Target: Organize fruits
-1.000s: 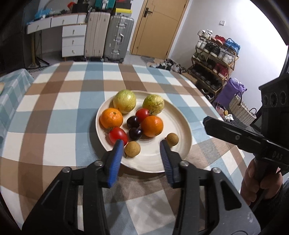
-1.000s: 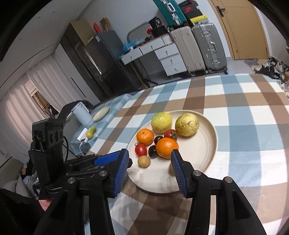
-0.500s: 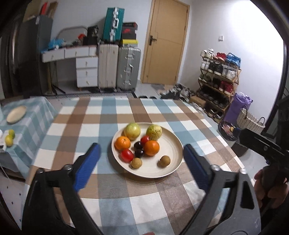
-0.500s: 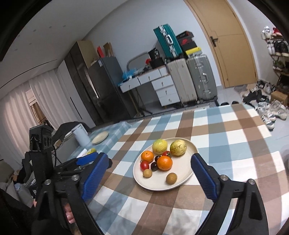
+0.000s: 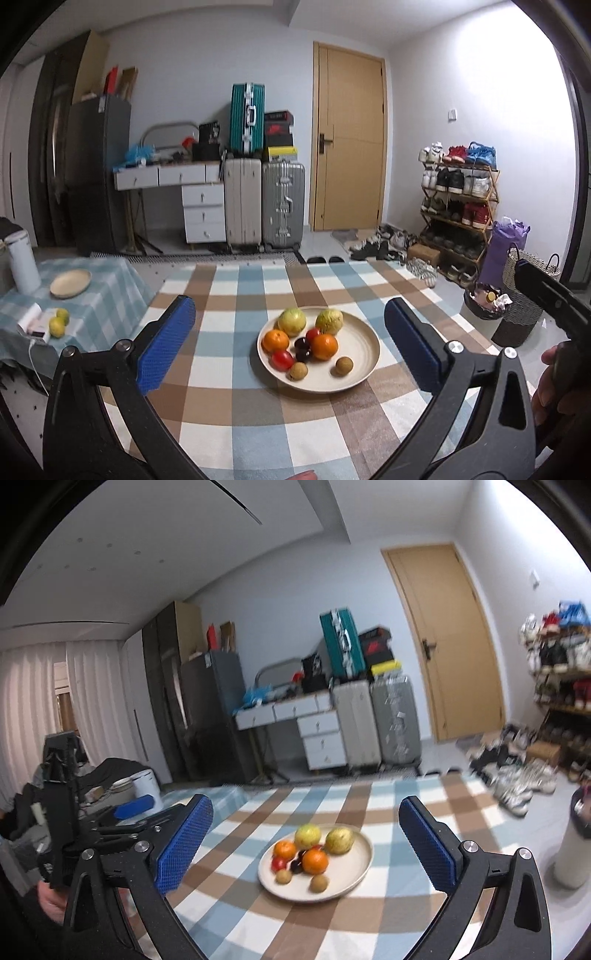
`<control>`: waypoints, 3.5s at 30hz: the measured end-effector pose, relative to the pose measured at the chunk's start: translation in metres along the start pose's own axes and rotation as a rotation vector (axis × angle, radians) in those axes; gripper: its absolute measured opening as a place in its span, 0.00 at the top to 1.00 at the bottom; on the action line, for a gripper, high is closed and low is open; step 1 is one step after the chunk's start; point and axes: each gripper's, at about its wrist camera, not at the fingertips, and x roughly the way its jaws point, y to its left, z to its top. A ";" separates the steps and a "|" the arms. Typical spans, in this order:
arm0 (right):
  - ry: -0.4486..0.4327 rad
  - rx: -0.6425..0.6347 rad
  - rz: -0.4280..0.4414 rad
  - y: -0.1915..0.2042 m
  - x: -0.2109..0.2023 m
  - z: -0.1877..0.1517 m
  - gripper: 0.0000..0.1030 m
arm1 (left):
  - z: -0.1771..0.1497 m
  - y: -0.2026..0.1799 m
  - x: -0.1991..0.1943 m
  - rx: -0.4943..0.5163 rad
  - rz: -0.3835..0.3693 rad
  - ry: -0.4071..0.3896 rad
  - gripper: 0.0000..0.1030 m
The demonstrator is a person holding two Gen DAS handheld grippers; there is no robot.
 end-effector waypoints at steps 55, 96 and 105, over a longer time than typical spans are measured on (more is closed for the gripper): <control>0.157 -0.167 -0.184 -0.020 0.046 -0.090 0.00 | -0.112 0.048 0.082 -0.010 0.121 0.025 0.01; 0.158 -0.178 -0.161 -0.018 0.048 -0.092 0.00 | -0.112 0.048 0.082 -0.009 0.122 0.026 0.01; 0.158 -0.178 -0.162 -0.018 0.048 -0.092 0.00 | -0.112 0.049 0.082 -0.008 0.122 0.024 0.01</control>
